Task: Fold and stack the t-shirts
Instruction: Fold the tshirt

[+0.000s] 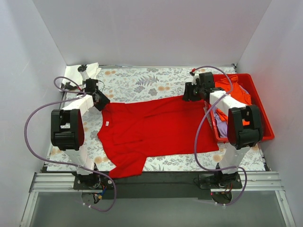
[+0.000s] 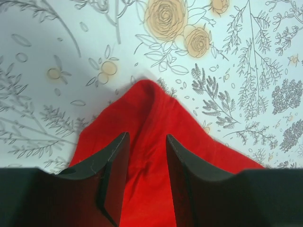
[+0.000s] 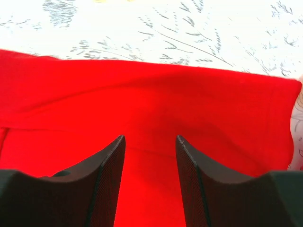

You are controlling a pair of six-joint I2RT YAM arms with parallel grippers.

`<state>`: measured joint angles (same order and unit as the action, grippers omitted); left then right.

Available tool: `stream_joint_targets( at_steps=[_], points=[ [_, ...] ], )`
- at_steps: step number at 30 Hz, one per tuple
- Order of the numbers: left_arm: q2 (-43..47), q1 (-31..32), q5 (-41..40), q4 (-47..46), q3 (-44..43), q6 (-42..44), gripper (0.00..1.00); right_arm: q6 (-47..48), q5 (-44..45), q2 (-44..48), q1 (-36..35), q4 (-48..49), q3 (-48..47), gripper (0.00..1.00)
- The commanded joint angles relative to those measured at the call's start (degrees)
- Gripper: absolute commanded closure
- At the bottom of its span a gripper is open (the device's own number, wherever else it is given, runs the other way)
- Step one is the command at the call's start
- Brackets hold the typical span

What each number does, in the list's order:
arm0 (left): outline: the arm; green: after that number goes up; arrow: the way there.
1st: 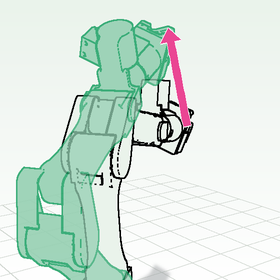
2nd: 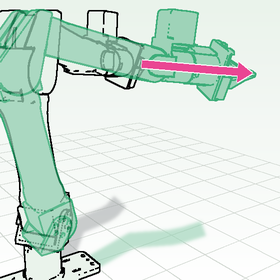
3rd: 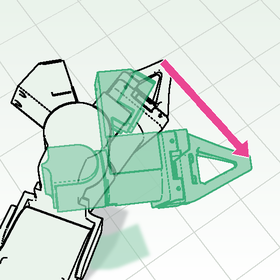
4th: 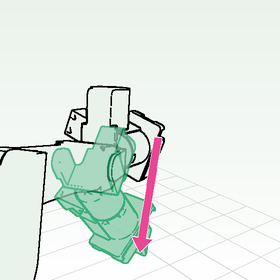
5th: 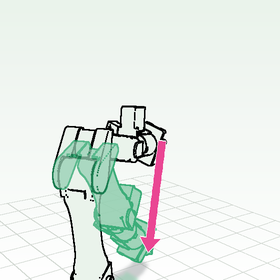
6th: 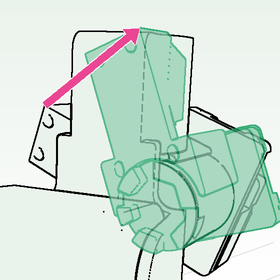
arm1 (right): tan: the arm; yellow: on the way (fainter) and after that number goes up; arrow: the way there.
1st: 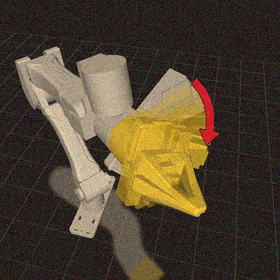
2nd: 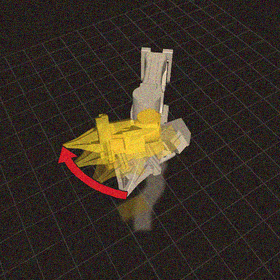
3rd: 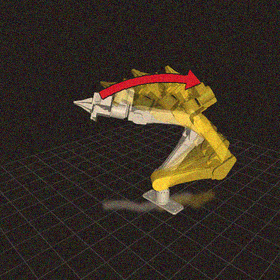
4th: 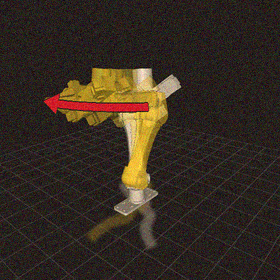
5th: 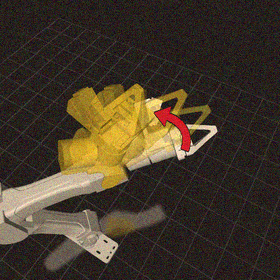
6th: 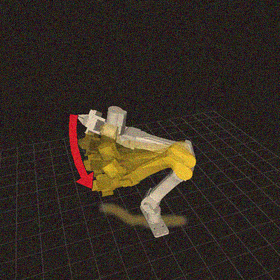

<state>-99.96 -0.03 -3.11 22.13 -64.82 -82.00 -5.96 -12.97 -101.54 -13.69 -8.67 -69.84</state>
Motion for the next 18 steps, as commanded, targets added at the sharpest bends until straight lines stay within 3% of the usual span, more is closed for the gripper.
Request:
stream_joint_targets(
  at_steps=[1,6,13,18],
  points=[
    [-3.47,0.12,2.85,-2.09,-5.49,1.49,0.65,-2.39,-0.48,-2.96,1.91,2.51,-0.38,0.47],
    [-8.05,0.12,-0.31,-1.83,-6.11,1.84,0.66,-3.01,0.05,-5.51,2.35,3.57,-0.82,0.48],
    [-11.66,-2.42,-7.07,-0.07,-6.46,2.63,1.0,-3.01,2.34,-8.94,2.44,4.1,-0.12,0.48],
    [-12.27,-5.76,-9.98,0.46,-8.22,4.73,1.0,-3.01,3.13,-9.56,2.44,4.27,0.67,0.48]
  ],
)
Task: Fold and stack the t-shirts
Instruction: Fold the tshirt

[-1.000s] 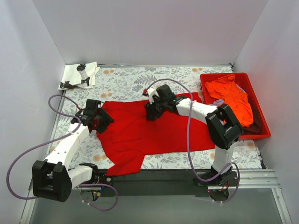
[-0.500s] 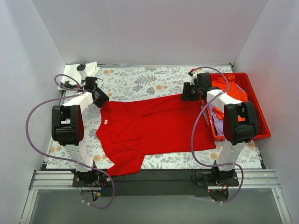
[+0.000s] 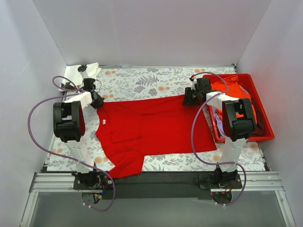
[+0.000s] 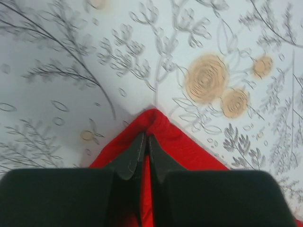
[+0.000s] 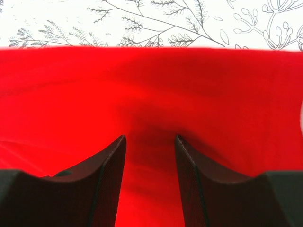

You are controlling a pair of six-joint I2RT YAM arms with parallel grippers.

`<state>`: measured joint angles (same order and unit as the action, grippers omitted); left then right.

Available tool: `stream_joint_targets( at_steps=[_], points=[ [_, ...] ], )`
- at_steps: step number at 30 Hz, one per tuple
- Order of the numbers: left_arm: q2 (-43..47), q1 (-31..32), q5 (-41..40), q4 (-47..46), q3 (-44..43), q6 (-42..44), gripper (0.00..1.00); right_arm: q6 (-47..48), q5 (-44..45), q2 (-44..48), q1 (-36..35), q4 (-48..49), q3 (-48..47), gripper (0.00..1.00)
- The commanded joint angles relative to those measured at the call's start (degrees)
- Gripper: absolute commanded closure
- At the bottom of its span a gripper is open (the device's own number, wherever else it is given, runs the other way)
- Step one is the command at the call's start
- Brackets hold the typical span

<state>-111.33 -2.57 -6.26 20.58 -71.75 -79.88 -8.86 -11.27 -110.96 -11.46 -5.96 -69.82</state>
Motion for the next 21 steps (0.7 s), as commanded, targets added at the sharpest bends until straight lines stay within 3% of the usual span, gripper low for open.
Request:
stream_joint_targets(
  at_steps=[1,7,16,21],
  points=[
    [-1.26,-4.02,-7.53,2.44,-2.34,2.88,1.0,-0.19,1.6,-0.22,0.21,1.47,0.83,0.48],
    [-2.4,-4.73,-6.66,4.21,-7.7,5.61,0.98,-0.98,1.51,1.44,0.21,1.39,1.0,0.48],
    [4.88,-4.46,-1.3,6.57,-10.17,5.96,0.62,-2.3,-0.07,8.9,0.21,0.69,-0.23,0.47],
    [15.06,-2.01,-1.12,9.74,-2.47,2.71,0.61,-2.21,0.37,11.55,0.21,0.51,2.67,0.47]
  ],
)
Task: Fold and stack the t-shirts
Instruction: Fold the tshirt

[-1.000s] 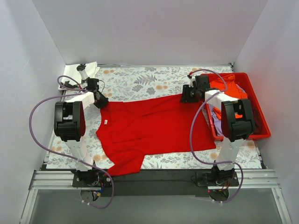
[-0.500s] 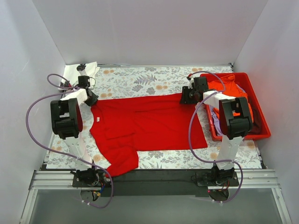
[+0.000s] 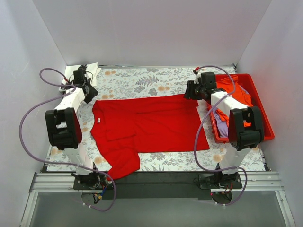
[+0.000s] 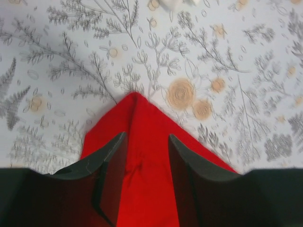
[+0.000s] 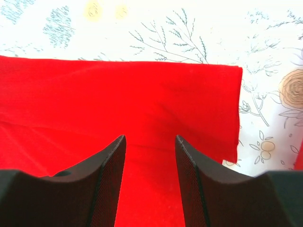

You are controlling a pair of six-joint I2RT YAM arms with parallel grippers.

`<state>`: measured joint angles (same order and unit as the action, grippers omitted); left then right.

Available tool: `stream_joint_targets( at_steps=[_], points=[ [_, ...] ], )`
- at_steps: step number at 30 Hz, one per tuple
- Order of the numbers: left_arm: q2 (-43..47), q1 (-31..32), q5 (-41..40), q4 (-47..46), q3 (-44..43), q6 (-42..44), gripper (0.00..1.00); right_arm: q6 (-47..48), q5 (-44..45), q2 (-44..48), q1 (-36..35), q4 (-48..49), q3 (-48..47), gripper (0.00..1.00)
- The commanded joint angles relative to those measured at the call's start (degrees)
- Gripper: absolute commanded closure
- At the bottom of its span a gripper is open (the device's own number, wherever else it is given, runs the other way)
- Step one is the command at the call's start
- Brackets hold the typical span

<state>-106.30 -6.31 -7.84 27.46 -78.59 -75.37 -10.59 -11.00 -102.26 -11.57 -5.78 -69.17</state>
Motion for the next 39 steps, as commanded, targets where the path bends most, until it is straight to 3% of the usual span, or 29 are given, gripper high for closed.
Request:
stream_joint_targets(
  at_steps=[1,7,16,27,39],
  points=[
    [11.37,2.34,0.63,3.29,6.23,-2.14,0.6,-0.48,0.45,3.38,0.24,0.24,3.41,0.47],
    [19.46,4.11,-1.56,0.49,19.94,-2.24,0.59,-0.84,7.66,5.23,0.5,0.24,5.89,0.5],
    [16.39,4.11,2.91,1.1,19.7,-2.94,0.61,-1.36,15.22,2.15,0.94,-0.99,3.78,0.54],
    [25.44,5.24,3.44,-0.83,30.76,-0.66,0.62,-1.01,16.8,-2.15,1.03,-0.99,1.76,0.54],
    [30.98,9.73,-1.3,-3.55,35.87,0.32,0.62,-1.28,19.88,-4.18,1.29,-1.43,1.14,0.53]
  ],
)
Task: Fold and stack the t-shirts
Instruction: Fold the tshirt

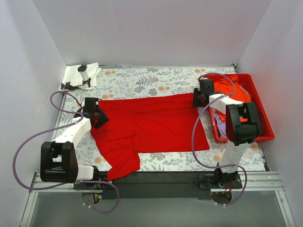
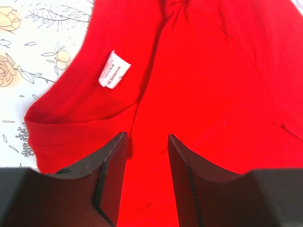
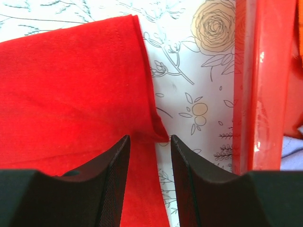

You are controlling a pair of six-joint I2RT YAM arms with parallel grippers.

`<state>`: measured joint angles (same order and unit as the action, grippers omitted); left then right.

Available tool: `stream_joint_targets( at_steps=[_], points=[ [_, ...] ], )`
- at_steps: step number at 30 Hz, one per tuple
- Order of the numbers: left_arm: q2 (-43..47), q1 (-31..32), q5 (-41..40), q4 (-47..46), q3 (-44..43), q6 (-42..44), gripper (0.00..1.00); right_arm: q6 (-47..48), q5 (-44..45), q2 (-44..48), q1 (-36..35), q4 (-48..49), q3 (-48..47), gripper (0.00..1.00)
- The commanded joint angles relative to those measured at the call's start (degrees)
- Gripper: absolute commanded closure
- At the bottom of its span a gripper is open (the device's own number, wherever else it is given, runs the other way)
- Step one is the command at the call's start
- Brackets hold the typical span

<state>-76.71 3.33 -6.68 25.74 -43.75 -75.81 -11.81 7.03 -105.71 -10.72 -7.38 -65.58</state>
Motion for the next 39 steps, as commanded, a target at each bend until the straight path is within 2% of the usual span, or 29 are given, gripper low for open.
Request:
stream_joint_targets(
  at_steps=[1,10,13,17,20,27,39],
  points=[
    [1.21,0.09,-2.46,-1.83,1.03,0.75,0.62,-0.05,1.68,-1.07,0.44,0.17,-2.71,0.53],
    [0.16,0.09,-1.67,-2.45,-0.02,0.84,0.62,0.56,0.62,-2.75,1.05,0.17,-3.32,0.58],
    [-0.28,0.09,-1.14,-2.45,-0.2,0.93,0.62,0.74,-0.17,-2.4,1.14,0.17,-2.89,0.66],
    [-0.37,0.09,-1.06,-2.45,-0.37,0.93,0.62,1.0,-1.84,-0.29,1.05,0.17,-2.01,0.84],
    [-0.37,0.09,-0.8,-2.36,-0.46,0.93,0.62,1.18,-2.8,1.73,1.05,-0.7,-1.22,0.92],
    [0.07,0.09,-1.14,-2.27,-0.37,1.02,0.62,0.92,-4.21,4.55,1.05,-5.62,-2.44,0.94],
    [-0.28,0.09,-2.02,-1.57,-0.55,1.1,0.62,-0.84,-6.59,2.97,1.23,-11.34,-2.8,0.94]
  ],
)
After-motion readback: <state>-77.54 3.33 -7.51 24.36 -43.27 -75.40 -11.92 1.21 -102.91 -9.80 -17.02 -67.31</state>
